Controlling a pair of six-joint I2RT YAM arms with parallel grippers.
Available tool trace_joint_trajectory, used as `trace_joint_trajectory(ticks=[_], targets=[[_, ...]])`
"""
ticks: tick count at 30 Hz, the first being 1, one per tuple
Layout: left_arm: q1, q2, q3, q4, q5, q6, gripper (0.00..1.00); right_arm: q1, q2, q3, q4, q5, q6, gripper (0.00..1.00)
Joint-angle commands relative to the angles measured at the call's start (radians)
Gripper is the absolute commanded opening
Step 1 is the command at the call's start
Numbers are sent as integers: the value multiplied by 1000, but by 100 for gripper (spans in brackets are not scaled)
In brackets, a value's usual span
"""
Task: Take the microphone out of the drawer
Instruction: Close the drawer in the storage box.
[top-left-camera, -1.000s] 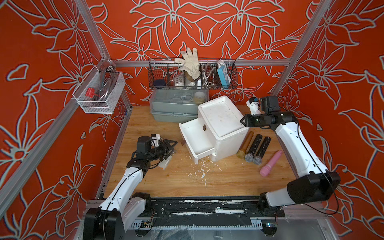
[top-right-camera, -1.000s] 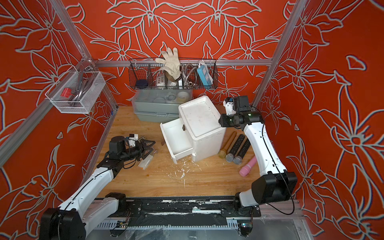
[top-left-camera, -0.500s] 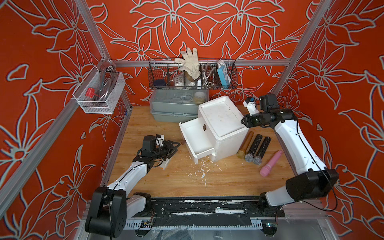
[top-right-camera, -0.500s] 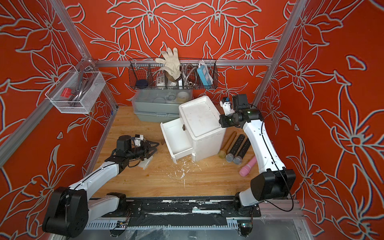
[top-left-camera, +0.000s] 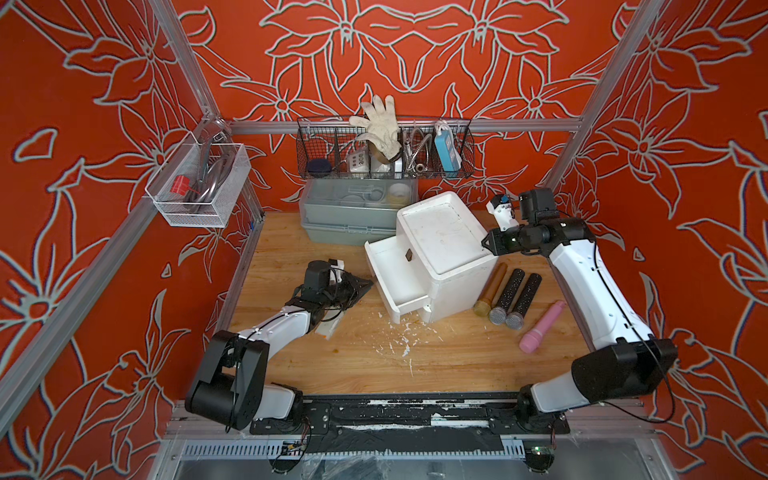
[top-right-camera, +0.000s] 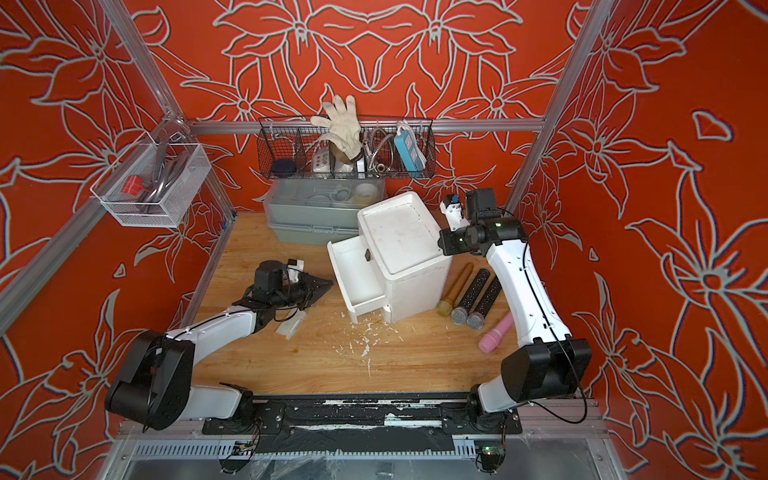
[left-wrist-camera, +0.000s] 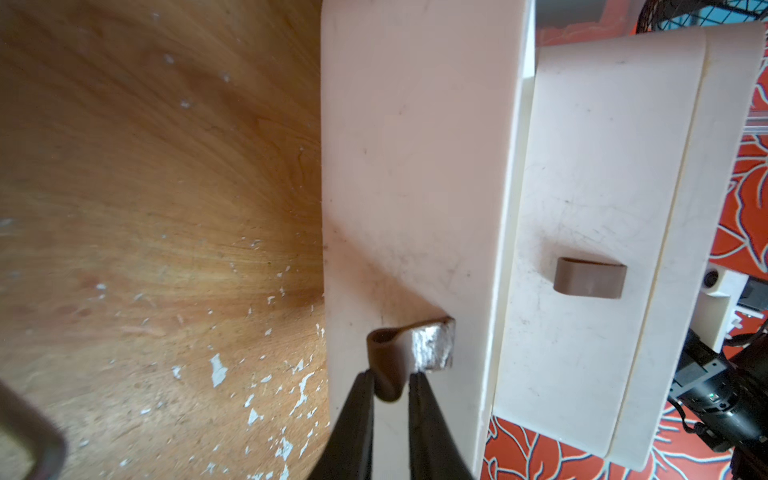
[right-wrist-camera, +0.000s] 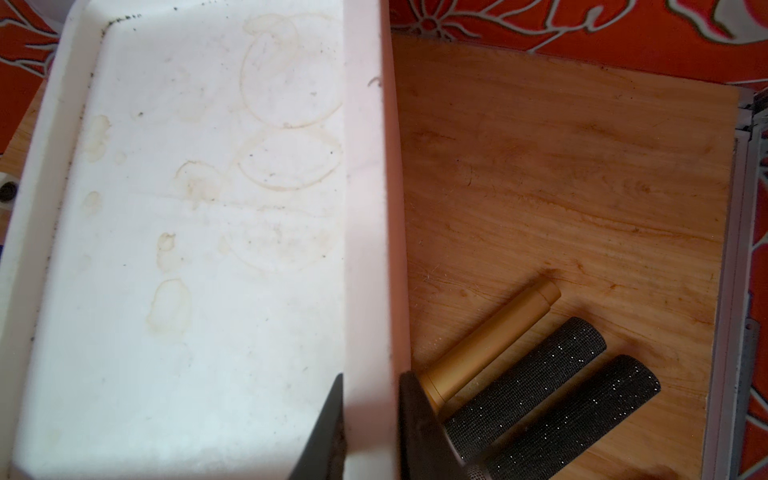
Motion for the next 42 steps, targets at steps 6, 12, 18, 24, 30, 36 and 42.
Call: trace_joint_trajectory(ticks=[6, 12, 18, 24, 30, 36, 42], targets=[[-80, 131, 106, 121, -13, -45, 19, 5, -18, -12, -12, -84, -3, 0], [-151, 256, 235, 130, -1, -55, 21, 10, -22, -15, -15, -88, -4, 0], [-193, 350, 322, 176, 2, -90, 20, 11, -20, -17, -19, -88, -6, 0], [-223, 412, 381, 178, -5, -94, 22, 12, -11, -13, -23, -90, -7, 0], [-216, 350, 335, 116, -46, -42, 28, 14, -15, -14, -29, -74, -7, 0], [-205, 271, 251, 73, -103, 10, 33, 15, -14, -14, -28, -80, 0, 0], [-179, 308, 167, 212, -88, -54, 40, 15, -12, -13, -29, -93, 1, 0]])
